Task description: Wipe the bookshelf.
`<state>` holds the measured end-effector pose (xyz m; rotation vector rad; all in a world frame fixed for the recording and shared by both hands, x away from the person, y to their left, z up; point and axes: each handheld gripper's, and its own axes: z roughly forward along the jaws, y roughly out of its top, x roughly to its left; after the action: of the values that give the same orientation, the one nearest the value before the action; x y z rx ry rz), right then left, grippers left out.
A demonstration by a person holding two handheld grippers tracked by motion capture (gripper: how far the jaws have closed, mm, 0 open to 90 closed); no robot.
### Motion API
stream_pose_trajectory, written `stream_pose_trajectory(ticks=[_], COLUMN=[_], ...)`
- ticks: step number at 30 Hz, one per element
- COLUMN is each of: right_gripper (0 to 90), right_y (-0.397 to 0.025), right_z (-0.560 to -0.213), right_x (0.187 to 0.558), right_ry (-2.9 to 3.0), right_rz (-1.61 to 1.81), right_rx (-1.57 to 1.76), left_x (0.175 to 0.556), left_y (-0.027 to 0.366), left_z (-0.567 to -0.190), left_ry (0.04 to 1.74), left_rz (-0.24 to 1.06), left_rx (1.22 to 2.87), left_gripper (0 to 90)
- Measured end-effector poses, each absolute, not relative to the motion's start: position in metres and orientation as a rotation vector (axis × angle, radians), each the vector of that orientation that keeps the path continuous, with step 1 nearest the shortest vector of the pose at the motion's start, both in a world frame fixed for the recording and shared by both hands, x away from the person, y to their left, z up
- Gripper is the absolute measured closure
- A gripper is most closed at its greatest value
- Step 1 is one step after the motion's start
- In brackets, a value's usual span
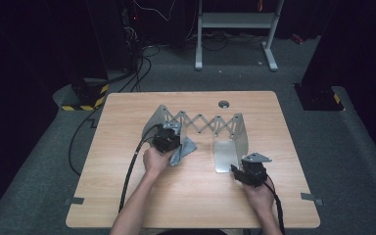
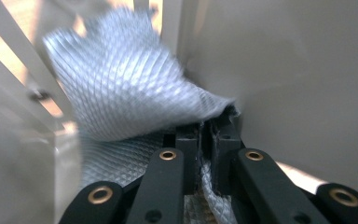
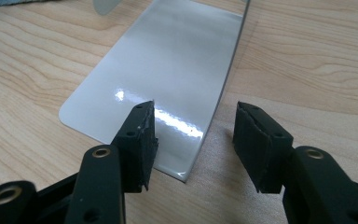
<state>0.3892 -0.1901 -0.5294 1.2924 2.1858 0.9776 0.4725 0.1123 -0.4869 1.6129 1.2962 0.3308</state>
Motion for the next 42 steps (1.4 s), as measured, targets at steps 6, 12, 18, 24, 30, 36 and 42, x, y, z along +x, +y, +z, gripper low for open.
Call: stream_pose_trajectory(ticks=[6, 12, 18, 24, 30, 36, 42], right_gripper=[49.3, 49.2, 49.2, 49.3, 49.3, 49.2, 49.2], right_y=[-0.19, -0.19, -0.19, -0.19, -0.19, -0.19, -0.19], right_z=[-0.529, -0.529, -0.529, -0.529, -0.529, -0.529, -0.529], right_x=[0.389, 0.389, 0.389, 0.389, 0.389, 0.389, 0.389], right_ry=[2.186, 2.186, 2.186, 2.186, 2.186, 2.186, 2.185], right_rz=[0.978, 0.978, 0.978, 0.978, 0.978, 0.978, 0.977], right_rx=[1.292, 1.292, 1.292, 1.292, 1.292, 1.292, 1.292], left_x=[0.459, 0.448, 0.436, 0.43, 0.421, 0.414, 0.414], left_y=[0.115, 0.118, 0.118, 0.118, 0.116, 0.115, 0.117], left_z=[-0.454, -0.426, -0.411, -0.417, -0.426, -0.436, -0.447], left_ry=[1.217, 1.155, 1.109, 1.103, 1.1, 1.103, 1.126], left_rz=[0.369, 0.392, 0.422, 0.41, 0.413, 0.41, 0.365], left_rx=[1.573, 1.53, 1.527, 1.53, 1.542, 1.552, 1.541], left_gripper=[84.4, 84.4, 84.3, 84.2, 84.2, 84.2, 84.1])
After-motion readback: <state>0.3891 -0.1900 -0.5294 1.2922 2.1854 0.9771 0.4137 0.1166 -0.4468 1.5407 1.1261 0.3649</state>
